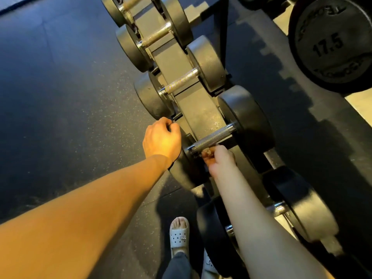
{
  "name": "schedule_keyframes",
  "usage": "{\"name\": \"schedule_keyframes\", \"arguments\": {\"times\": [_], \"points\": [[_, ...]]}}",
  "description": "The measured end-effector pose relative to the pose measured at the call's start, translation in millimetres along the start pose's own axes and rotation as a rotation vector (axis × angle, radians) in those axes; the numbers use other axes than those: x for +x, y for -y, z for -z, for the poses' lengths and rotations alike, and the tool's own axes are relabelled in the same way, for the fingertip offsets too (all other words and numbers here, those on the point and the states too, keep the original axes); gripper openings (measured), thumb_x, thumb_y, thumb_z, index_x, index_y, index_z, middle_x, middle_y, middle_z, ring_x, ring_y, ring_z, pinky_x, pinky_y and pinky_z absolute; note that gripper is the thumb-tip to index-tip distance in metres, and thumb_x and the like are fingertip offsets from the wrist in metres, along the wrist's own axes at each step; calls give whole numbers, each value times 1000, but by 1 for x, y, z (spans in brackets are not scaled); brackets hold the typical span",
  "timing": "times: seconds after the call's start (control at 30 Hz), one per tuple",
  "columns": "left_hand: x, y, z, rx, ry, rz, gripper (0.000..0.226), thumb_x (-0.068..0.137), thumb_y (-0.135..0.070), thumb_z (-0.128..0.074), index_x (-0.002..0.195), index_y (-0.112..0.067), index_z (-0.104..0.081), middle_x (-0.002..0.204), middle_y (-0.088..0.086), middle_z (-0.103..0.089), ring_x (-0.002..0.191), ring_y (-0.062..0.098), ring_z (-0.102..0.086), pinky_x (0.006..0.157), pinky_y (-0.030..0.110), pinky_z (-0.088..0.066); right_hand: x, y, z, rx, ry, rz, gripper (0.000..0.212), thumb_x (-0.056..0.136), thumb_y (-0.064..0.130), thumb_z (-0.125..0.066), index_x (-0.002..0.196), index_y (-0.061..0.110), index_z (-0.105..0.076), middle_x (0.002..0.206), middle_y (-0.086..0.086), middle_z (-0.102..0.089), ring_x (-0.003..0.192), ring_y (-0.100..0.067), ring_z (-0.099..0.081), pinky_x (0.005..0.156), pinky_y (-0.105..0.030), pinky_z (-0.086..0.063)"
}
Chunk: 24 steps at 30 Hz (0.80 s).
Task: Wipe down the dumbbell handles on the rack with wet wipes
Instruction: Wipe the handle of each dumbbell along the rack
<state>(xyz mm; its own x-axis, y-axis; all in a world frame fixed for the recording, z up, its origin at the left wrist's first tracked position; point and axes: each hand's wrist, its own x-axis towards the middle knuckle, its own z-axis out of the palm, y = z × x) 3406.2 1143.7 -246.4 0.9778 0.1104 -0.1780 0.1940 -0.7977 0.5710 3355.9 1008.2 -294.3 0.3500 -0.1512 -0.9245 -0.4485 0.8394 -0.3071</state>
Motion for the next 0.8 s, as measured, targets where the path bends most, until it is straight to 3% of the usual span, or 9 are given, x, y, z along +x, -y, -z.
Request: {"name": "schedule_keyframes", "arguments": {"times": [0.1,0.17,0.37,0.47,0.6,0.67,0.8], "points": [[-1,-1,1,-3,3,1,18,100,-34,-43,92,-29,-57,86,-2,-63,89,25,-61,81,44,-55,-11,6,6,235,-69,61,12,98,-1,-53,99,2,-65,96,-17,-67,86,-25,-69,75,-30,-61],[-1,-2,2,-1,8,-1,17,102,-32,-44,93,-28,-58,83,-4,-61,88,23,-61,81,42,-54,-23,-2,3,203,-94,116,10,98,2,-57,100,4,-67,101,-15,-68,93,-25,-70,85,-33,-61],[-2,-3,1,4,0,5,18,103,-31,-44,91,-29,-58,79,-8,-59,82,20,-61,74,37,-50,-33,-37,11,-415,-47,346,9,93,9,-69,102,11,-73,96,-5,-73,92,-16,-70,78,-24,-57],[-2,-4,1,8,6,10,18,103,-30,-44,91,-29,-57,78,-9,-59,79,17,-60,74,36,-51,-28,-19,13,-502,-73,574,10,93,22,-72,92,12,-72,87,0,-73,84,-13,-70,74,-27,-58],[-2,-3,2,6,-1,7,18,103,-29,-44,92,-27,-58,77,-9,-58,74,10,-57,71,33,-47,-23,0,11,-610,-240,888,8,95,22,-70,99,16,-67,92,6,-69,86,-8,-68,72,-20,-57],[-2,-2,1,0,-2,3,19,103,-29,-44,91,-25,-59,77,-6,-60,74,10,-57,70,34,-47,-21,-15,12,-774,-157,958,4,97,19,-67,97,21,-63,95,9,-66,89,-6,-66,73,-18,-56],[-1,-2,0,-5,-5,5,22,101,-31,-44,91,-24,-62,79,-4,-62,78,17,-60,73,38,-52,-21,-35,21,-1068,73,898,11,97,15,-64,90,23,-66,87,9,-68,85,-2,-66,76,-24,-58]]}}
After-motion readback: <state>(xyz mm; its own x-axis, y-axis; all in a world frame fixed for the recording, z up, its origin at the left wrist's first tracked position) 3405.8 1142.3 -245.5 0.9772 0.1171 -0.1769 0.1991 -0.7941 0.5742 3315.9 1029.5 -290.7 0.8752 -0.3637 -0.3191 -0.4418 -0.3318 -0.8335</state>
